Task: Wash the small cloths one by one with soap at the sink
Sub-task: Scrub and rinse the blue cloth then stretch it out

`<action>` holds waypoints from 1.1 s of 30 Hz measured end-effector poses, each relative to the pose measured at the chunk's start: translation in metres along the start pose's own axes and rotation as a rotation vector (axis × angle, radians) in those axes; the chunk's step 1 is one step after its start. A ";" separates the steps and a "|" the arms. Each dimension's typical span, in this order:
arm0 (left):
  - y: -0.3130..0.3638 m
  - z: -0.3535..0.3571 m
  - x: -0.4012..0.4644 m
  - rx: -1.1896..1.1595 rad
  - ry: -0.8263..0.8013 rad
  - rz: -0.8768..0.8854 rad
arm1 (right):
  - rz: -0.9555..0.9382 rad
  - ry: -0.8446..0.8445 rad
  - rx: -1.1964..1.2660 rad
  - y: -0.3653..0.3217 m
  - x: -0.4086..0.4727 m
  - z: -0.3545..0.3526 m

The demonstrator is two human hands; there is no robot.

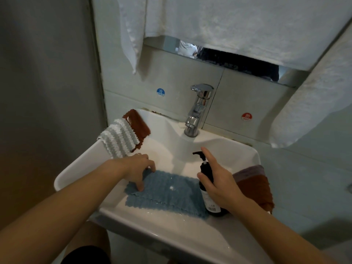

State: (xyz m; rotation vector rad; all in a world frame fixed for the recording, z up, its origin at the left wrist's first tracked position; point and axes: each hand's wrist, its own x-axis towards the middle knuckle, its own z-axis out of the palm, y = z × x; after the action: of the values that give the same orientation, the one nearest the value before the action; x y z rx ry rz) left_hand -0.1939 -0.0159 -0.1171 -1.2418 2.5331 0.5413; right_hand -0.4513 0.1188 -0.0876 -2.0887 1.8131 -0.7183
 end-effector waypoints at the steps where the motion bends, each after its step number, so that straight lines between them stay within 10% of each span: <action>1: 0.000 0.000 0.000 -0.001 0.000 -0.002 | -0.007 -0.017 -0.003 0.000 0.000 0.000; 13: 0.003 0.000 -0.002 -0.002 0.007 -0.009 | -0.108 -0.242 -0.103 -0.011 0.008 0.010; 33: 0.002 0.002 -0.002 -0.009 0.004 -0.024 | -0.031 -0.162 0.035 0.001 0.012 0.011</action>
State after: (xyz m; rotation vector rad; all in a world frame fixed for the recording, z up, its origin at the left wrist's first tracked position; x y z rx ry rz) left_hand -0.1939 -0.0131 -0.1176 -1.2759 2.5183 0.5463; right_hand -0.4449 0.1056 -0.0951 -2.0915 1.6727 -0.5659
